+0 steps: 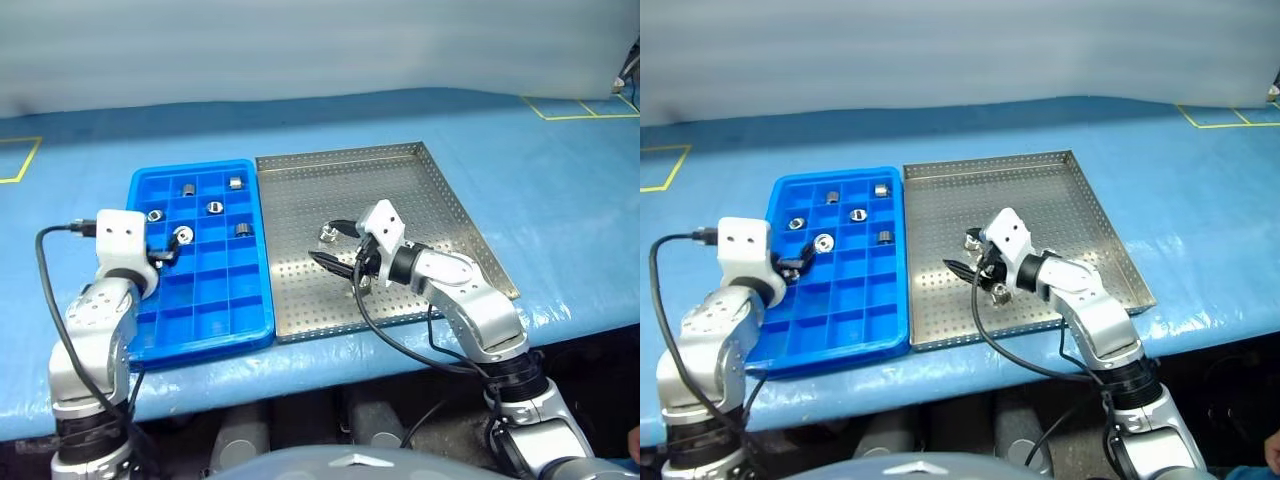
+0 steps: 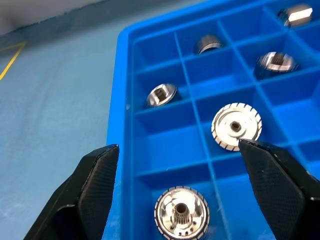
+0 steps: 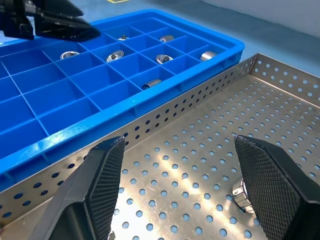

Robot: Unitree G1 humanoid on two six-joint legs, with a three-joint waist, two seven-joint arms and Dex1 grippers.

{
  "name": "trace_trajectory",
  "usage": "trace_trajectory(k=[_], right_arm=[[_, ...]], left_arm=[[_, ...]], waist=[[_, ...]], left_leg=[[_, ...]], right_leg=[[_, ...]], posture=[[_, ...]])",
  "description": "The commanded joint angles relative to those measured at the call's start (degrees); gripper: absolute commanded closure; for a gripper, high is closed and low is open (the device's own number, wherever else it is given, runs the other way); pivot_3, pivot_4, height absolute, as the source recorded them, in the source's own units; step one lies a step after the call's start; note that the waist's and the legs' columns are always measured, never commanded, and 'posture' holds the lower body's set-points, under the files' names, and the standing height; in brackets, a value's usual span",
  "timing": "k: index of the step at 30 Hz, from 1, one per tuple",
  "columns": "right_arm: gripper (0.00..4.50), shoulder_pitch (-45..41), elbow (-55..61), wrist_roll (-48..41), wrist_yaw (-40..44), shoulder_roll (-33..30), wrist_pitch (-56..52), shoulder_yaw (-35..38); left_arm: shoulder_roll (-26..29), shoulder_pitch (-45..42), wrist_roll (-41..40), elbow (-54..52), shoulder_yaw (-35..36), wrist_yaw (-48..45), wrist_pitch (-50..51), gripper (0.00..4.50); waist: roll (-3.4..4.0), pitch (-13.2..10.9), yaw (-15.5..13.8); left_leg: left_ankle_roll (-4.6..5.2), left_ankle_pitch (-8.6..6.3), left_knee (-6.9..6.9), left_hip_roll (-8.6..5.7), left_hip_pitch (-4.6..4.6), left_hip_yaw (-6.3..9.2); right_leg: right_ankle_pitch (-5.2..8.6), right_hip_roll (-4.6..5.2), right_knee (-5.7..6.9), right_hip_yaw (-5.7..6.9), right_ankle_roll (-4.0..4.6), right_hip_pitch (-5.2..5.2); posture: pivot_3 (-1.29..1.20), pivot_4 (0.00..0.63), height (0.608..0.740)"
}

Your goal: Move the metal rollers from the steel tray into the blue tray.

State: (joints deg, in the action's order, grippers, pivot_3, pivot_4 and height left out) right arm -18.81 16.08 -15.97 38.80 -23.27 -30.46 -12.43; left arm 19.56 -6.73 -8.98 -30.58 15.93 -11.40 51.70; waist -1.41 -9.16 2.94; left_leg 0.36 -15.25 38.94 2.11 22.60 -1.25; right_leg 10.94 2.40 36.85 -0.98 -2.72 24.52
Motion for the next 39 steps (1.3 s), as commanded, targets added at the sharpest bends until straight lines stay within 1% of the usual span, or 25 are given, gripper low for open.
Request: trace_trajectory(k=[1, 4, 6, 9, 15, 17, 22, 30, 39], right_arm=[[0.81, 0.65, 2.51, 0.36, 0.47, -2.93, -0.13, 2.27], [0.81, 1.94, 4.00, 1.85, 0.76, -7.15, -1.02, 2.51], [0.81, 2.86, 4.76, 2.61, 0.74, -9.12, -1.49, 2.39], [0.81, 4.17, 6.34, 2.23, 0.09, -9.55, -2.14, 2.97], [0.81, 6.53, 8.76, 2.29, -2.01, -8.18, -2.82, 2.82], [0.81, 7.28, 9.15, 2.66, -2.62, -7.90, -2.93, 2.54], [0.81, 8.39, 9.99, 2.84, -3.42, -7.86, -3.12, 2.58], [0.81, 8.82, 9.78, 3.70, -3.48, -8.12, -3.27, 2.27], [0.81, 8.65, 9.52, 4.43, -3.47, -7.85, -3.05, 1.56]], left_arm=[[0.84, -3.08, -4.90, -0.82, -5.37, -7.29, -3.24, 0.54], [1.98, -6.84, -5.31, 3.40, -11.53, -11.48, -4.86, 0.54], [1.49, -10.32, -3.79, 8.65, -14.71, -11.66, -6.45, 0.54], [0.38, -16.11, -1.69, 18.55, -18.63, -12.17, -9.55, 0.54], [-1.00, -22.91, 0.02, 31.57, -24.08, -16.03, -14.06, 0.54], [-2.01, -25.07, 0.35, 36.19, -24.95, -16.91, -15.27, 0.54], [-2.75, -27.51, 2.36, 43.77, -25.57, -16.90, -18.43, 0.54], [-3.76, -27.95, 2.27, 48.09, -25.24, -18.94, -20.23, 0.54], [-4.85, -28.83, 4.53, 53.33, -26.30, -17.95, -21.71, 0.54]], waist=[[0.00, 0.00, 0.06], [0.00, 0.00, 0.14], [0.01, 0.00, 0.49], [0.01, 0.00, 1.27], [0.01, 0.00, 3.11], [0.01, 0.00, 3.51], [0.02, 0.00, 4.90], [0.02, 0.00, 7.44], [0.02, 0.00, 7.91]], left_leg=[[0.01, 0.00, 0.01, -0.04, 0.00, -0.02], [0.04, -0.02, 0.03, -0.06, 0.01, -0.04], [0.05, -0.03, 0.03, -0.05, 0.00, -0.05], [0.05, -0.02, 0.07, -0.04, -0.01, -0.03], [0.09, -0.05, 0.06, -0.02, 0.03, -0.05], [0.11, -0.06, 0.06, -0.03, 0.06, -0.05], [0.12, -0.06, 0.10, -0.05, 0.06, -0.06], [0.12, -0.06, 0.09, -0.04, 0.04, -0.03], [0.12, -0.06, 0.10, -0.05, 0.01, -0.02]], right_leg=[[0.00, 0.03, 0.00, -0.02, 0.01, 0.00], [0.01, 0.02, -0.02, -0.03, 0.01, -0.01], [0.02, 0.02, -0.02, -0.04, 0.01, -0.01], [0.10, -0.03, 0.01, -0.04, -0.12, -0.01], [0.03, -0.06, -0.02, -0.12, -0.34, 0.04], [-0.06, -0.05, -0.03, -0.11, -0.51, 0.04], [-0.05, -0.02, -0.05, -0.12, -0.55, 0.01], [-0.06, -0.03, -0.01, -0.14, -0.59, 0.03], [-0.08, -0.02, -0.02, -0.17, -0.64, 0.00]], posture=[[-0.10, 0.150, 0.740], [-0.13, 0.150, 0.740], [-0.15, 0.150, 0.740], [-0.19, 0.150, 0.740], [-0.24, 0.150, 0.740], [-0.26, 0.150, 0.740], [-0.28, 0.150, 0.740], [-0.28, 0.150, 0.740], [-0.28, 0.150, 0.740]])
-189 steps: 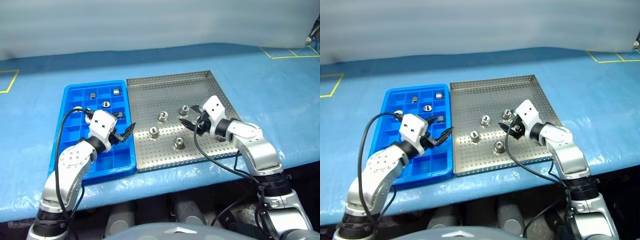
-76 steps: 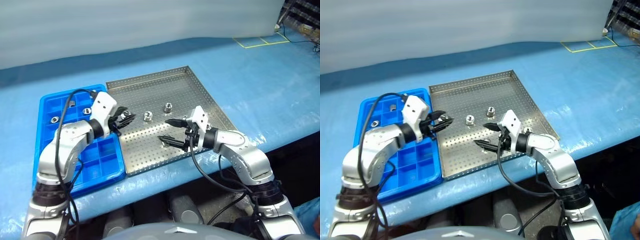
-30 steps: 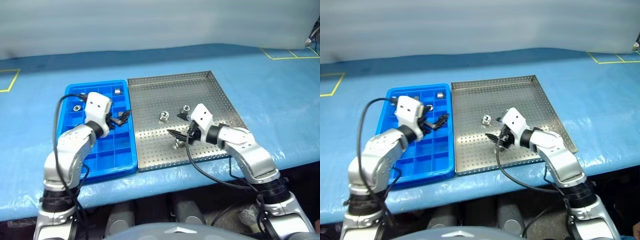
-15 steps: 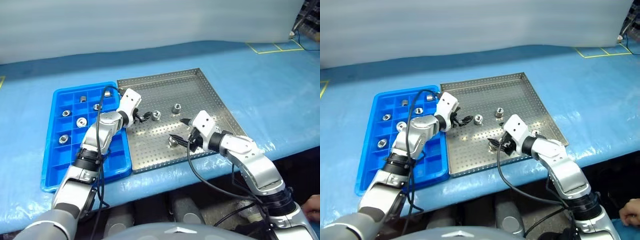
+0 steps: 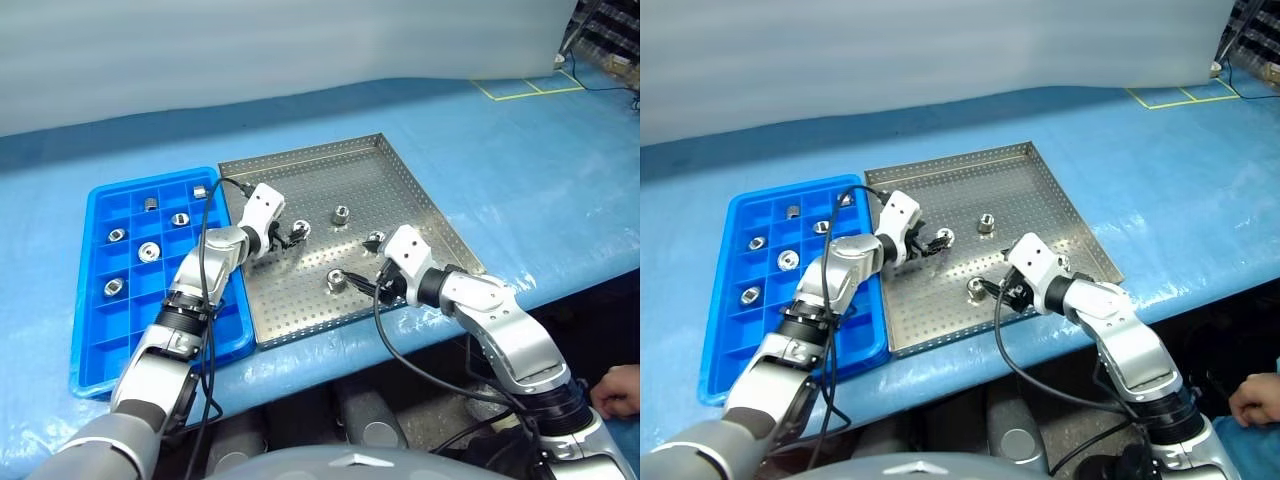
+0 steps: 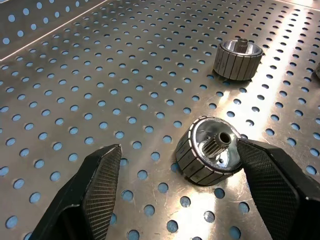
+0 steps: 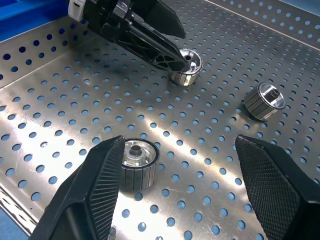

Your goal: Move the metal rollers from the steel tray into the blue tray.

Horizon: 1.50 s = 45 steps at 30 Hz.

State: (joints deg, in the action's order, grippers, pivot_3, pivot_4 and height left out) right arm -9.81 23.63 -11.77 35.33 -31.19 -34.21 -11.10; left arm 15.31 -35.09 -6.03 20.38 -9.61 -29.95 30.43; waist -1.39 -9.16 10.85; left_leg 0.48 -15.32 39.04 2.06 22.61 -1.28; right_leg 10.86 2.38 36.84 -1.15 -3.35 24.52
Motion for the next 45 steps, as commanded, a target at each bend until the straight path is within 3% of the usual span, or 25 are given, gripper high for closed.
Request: trace_trajectory(k=[1, 4, 6, 12, 23, 25, 35, 45], right_arm=[[0.81, -0.34, 1.96, 0.28, -0.02, 0.10, 0.73, 0.20], [0.81, -0.27, 2.03, 0.39, -0.04, 0.22, 0.82, 0.14], [0.81, -0.28, 2.04, 0.54, -0.11, 0.36, 0.92, 0.04], [0.81, -0.29, 2.06, 0.75, -0.35, 0.61, 1.18, 0.11], [0.81, -0.51, 1.38, 1.58, -0.45, 1.17, 1.88, -0.17], [0.81, -0.56, 1.33, 1.73, -0.40, 1.27, 1.93, -0.21], [0.81, -0.62, 1.28, 2.27, -0.23, 1.73, 2.13, -0.20], [0.81, 1.70, 5.24, 1.34, -1.09, 0.36, -1.24, 2.76]], left_arm=[[-0.77, -0.45, 1.71, 2.66, -0.74, 0.60, -0.62, 0.54], [-1.26, -0.27, 1.39, 2.82, -0.52, -0.28, -0.88, 0.54], [-1.85, -0.11, 0.89, 2.93, -0.08, -0.46, -1.06, 0.90], [-1.98, 0.18, 1.22, 2.49, -0.67, -2.07, -0.39, 2.74], [-1.69, 1.75, -1.85, -1.20, 1.95, -4.99, -2.44, 2.74], [-1.79, 1.34, -1.85, -0.85, 2.68, -3.77, -2.76, 2.39], [-3.90, -0.80, -1.90, 1.53, 2.77, -3.99, -5.27, 2.39], [1.48, 3.71, -4.08, -10.08, -3.57, -18.18, -0.14, 2.39]], waist=[[0.00, 0.00, -0.01], [0.01, 0.01, 0.02], [0.01, 0.01, 0.02], [0.02, 0.01, 0.62], [0.02, 0.01, 1.15], [0.02, 0.01, 1.13], [0.01, 0.00, 0.99], [0.02, 0.00, 2.80]], left_leg=[[0.00, 0.00, 0.01, 0.00, 0.00, 0.00], [0.00, 0.00, 0.01, 0.00, -0.02, 0.00], [0.00, 0.00, 0.01, 0.00, -0.03, 0.00], [0.00, 0.00, -0.01, 0.00, 0.00, 0.00], [0.00, 0.00, -0.03, 0.01, -0.01, 0.04], [0.00, 0.00, -0.02, 0.01, -0.01, 0.05], [0.01, -0.01, -0.02, -0.02, 0.03, 0.04], [0.02, -0.02, -0.06, 0.00, 0.03, 0.09]], right_leg=[[0.00, 0.00, 0.00, 0.00, 0.00, -0.01], [0.00, 0.00, 0.00, 0.00, 0.00, -0.02], [0.00, 0.00, 0.00, 0.00, -0.01, -0.02], [-0.01, -0.01, 0.00, -0.03, -0.03, 0.02], [-0.01, -0.01, 0.00, -0.05, -0.03, 0.03], [-0.01, -0.01, 0.00, -0.05, -0.03, 0.03], [-0.02, 0.01, -0.03, -0.06, -0.05, 0.03], [0.00, 0.00, -0.01, -0.09, -0.04, 0.06]], posture=[[-0.28, 0.150, 0.740], [-0.28, 0.150, 0.740], [-0.28, 0.150, 0.740], [-0.29, 0.150, 0.740], [-0.28, 0.150, 0.740], [-0.28, 0.150, 0.740], [-0.29, 0.150, 0.740], [-0.31, 0.150, 0.740]])
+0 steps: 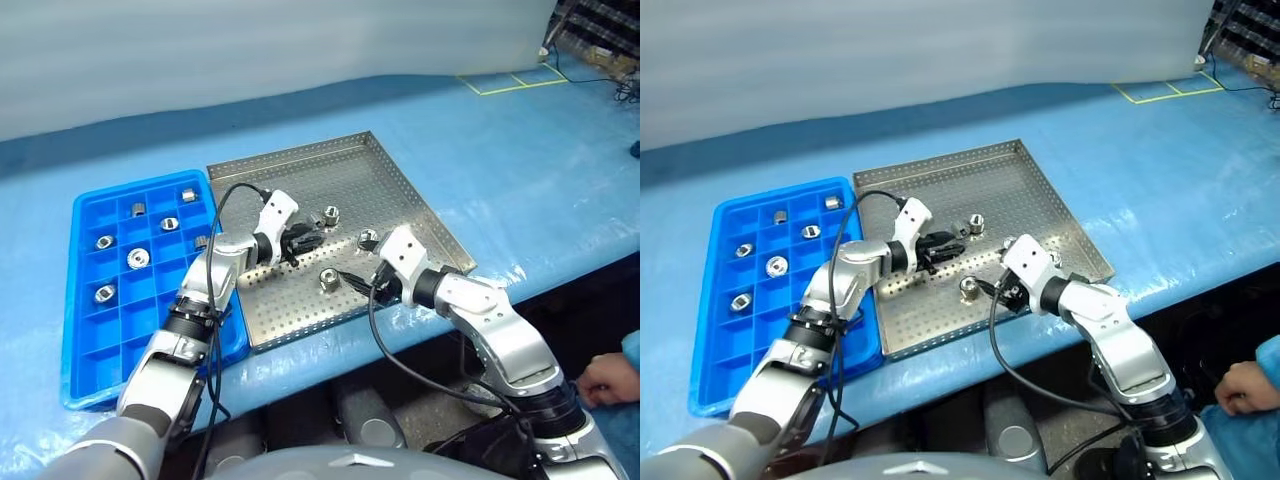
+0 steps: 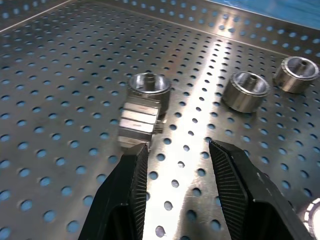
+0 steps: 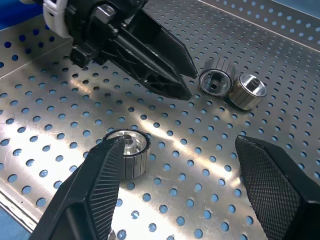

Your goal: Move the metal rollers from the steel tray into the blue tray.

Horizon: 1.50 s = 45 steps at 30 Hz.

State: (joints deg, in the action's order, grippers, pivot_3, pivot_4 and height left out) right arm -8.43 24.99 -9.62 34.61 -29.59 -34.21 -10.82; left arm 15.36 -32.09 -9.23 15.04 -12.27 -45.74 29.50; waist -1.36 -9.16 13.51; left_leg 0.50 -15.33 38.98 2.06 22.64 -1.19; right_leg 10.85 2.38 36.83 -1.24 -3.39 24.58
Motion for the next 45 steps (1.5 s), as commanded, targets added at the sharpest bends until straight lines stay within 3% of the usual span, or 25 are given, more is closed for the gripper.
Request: trace_trajectory(k=[1, 13, 25, 28, 32, 33, 44, 45], right_arm=[[0.81, 0.70, 4.45, -0.98, -0.18, -1.76, -1.85, 3.02], [0.81, 1.10, 4.39, -1.93, 1.05, -3.13, -2.89, 2.06], [0.81, 0.59, 4.32, -1.46, 0.29, -2.34, -2.07, 1.85], [0.81, 0.43, 4.00, -1.24, 0.21, -2.15, -1.83, 1.58], [0.81, 0.06, 3.64, -1.06, 0.36, -2.10, -1.66, 1.43], [0.81, 0.00, 3.52, -1.06, 0.40, -2.09, -1.69, 1.40], [0.81, -0.32, 2.57, -0.90, 0.84, -2.43, -1.47, 1.25], [0.81, -0.30, 2.62, -0.90, 0.81, -2.45, -1.48, 1.28]], left_arm=[[1.98, 1.19, -1.32, -5.99, -1.15, -3.37, 1.51, 2.39], [4.51, 4.55, -3.33, -13.75, -5.27, -8.88, 6.23, 2.39], [5.01, 5.23, 1.90, -11.10, -11.53, -7.31, 4.41, 2.39], [3.98, 5.34, 2.43, -10.35, -10.79, -5.21, 4.01, 3.00], [3.77, 5.48, 2.43, -10.53, -10.32, -4.30, 4.09, 4.33], [3.81, 5.54, 2.26, -10.78, -10.19, -4.33, 4.07, 4.46], [2.33, 5.42, -1.27, -11.86, -7.52, -6.24, 0.74, 4.46], [2.30, 5.27, -1.25, -11.77, -7.61, -6.37, 0.34, 4.30]], waist=[[0.00, 0.00, 0.31], [0.00, 0.00, 0.56], [0.01, 0.00, 0.58], [0.01, 0.00, 0.57], [0.01, 0.00, 0.55], [0.01, 0.00, 0.55], [0.01, 0.00, 0.44], [0.01, 0.00, 0.43]], left_leg=[[0.00, 0.00, 0.00, 0.00, -0.01, 0.00], [0.00, 0.00, 0.02, 0.00, -0.04, -0.03], [0.00, 0.00, 0.02, -0.01, -0.07, -0.03], [0.01, 0.00, 0.03, 0.00, -0.08, -0.04], [0.01, 0.00, 0.03, -0.01, -0.07, -0.06], [0.01, 0.00, 0.03, -0.01, -0.06, -0.06], [0.01, 0.00, 0.02, -0.01, -0.06, -0.05], [0.01, 0.00, 0.02, -0.01, -0.06, -0.06]], right_leg=[[0.00, 0.00, 0.00, 0.00, 0.00, 0.00], [0.06, -0.01, 0.01, -0.09, 0.07, 0.01], [0.09, 0.00, 0.00, -0.11, 0.12, -0.02], [0.08, 0.00, 0.00, -0.11, 0.11, -0.01], [0.08, 0.00, 0.00, -0.13, 0.10, -0.01], [0.08, 0.00, 0.00, -0.13, 0.10, 0.00], [0.06, 0.00, 0.00, -0.14, 0.06, 0.00], [0.06, 0.00, 0.00, -0.14, 0.06, 0.00]], posture=[[-0.31, 0.150, 0.740], [-0.31, 0.150, 0.740], [-0.32, 0.150, 0.740], [-0.31, 0.150, 0.740], [-0.31, 0.150, 0.740], [-0.30, 0.150, 0.740], [-0.30, 0.150, 0.740], [-0.30, 0.150, 0.740]])
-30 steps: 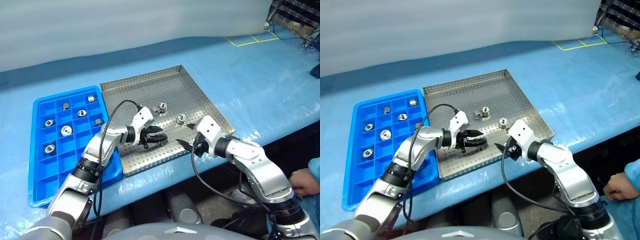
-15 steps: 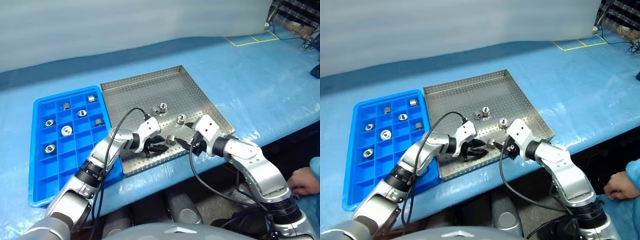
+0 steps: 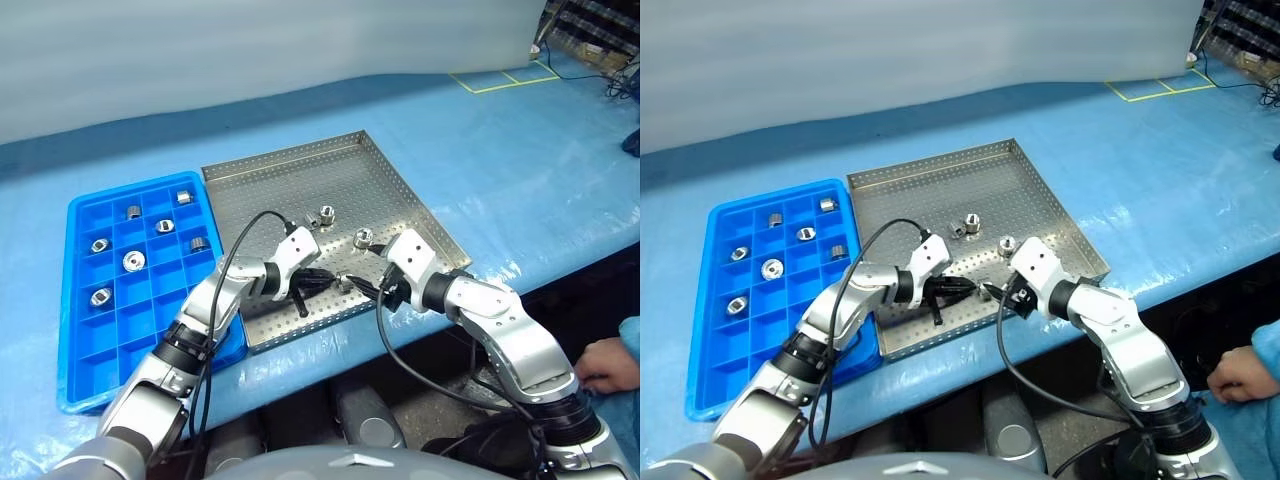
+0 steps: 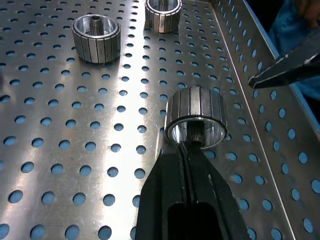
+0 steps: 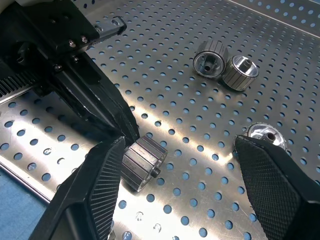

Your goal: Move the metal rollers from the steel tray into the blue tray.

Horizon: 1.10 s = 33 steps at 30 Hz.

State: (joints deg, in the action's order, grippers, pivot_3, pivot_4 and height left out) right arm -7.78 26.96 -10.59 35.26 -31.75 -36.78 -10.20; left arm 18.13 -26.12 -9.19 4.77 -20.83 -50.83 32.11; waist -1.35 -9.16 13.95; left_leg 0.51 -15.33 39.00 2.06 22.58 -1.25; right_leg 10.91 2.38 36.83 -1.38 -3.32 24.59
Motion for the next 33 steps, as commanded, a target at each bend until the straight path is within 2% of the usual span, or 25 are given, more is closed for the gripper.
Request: trace_trajectory(k=[1, 3, 13, 14, 25, 33], right_arm=[[0.81, -0.90, 0.71, 0.09, 0.13, -0.31, 1.07, 0.68], [0.81, -0.77, 0.88, 0.07, 0.06, -0.34, 1.02, 0.75], [0.81, -0.11, 1.25, 0.09, -0.47, -0.50, 0.86, 1.27], [0.81, -0.09, 1.26, 0.09, -0.51, -0.50, 0.86, 1.31], [0.81, 0.28, 1.97, -0.13, -0.94, -0.63, 0.60, 2.28], [0.81, 0.57, 2.23, 0.15, -1.31, -0.59, 0.62, 2.35]], left_arm=[[-0.51, -0.85, -1.02, -1.32, 0.81, -1.18, -2.54, 4.10], [-0.70, -1.09, -0.77, -0.86, 0.70, -0.86, -2.67, 3.57], [-1.36, -1.71, -0.89, 0.23, 0.31, -1.34, -3.28, 0.20], [-1.54, -1.77, -1.25, 0.28, 0.29, -1.77, -3.00, 0.06], [-2.87, -1.09, -2.12, 1.48, -2.93, -7.28, -3.35, 0.06], [-4.55, -1.25, -0.58, 4.38, -3.16, -5.17, -5.09, 0.06]], waist=[[0.00, 0.00, -0.01], [0.00, 0.00, 0.00], [0.00, 0.00, 0.13], [0.00, 0.00, 0.13], [0.00, 0.00, 0.64], [0.00, 0.00, 0.88]], left_leg=[[0.00, 0.00, 0.00, 0.00, 0.00, 0.00], [0.00, 0.00, 0.00, 0.00, 0.00, 0.00], [0.00, 0.00, 0.00, 0.00, 0.00, 0.00], [0.00, 0.00, 0.00, 0.00, 0.00, 0.00], [0.00, 0.00, 0.00, -0.01, -0.01, -0.01], [0.00, 0.00, 0.00, -0.01, -0.01, -0.01]], right_leg=[[0.00, 0.00, 0.00, 0.00, 0.00, 0.00], [0.00, 0.00, 0.00, 0.00, 0.00, 0.00], [0.00, 0.00, 0.00, -0.01, 0.00, 0.00], [0.00, 0.00, 0.00, -0.01, 0.00, 0.00], [0.04, 0.00, -0.01, -0.02, 0.07, -0.01], [0.06, 0.00, -0.01, -0.02, 0.09, -0.01]], posture=[[-0.30, 0.150, 0.740], [-0.30, 0.150, 0.740], [-0.32, 0.150, 0.740], [-0.32, 0.150, 0.740], [-0.34, 0.150, 0.740], [-0.34, 0.150, 0.740]])
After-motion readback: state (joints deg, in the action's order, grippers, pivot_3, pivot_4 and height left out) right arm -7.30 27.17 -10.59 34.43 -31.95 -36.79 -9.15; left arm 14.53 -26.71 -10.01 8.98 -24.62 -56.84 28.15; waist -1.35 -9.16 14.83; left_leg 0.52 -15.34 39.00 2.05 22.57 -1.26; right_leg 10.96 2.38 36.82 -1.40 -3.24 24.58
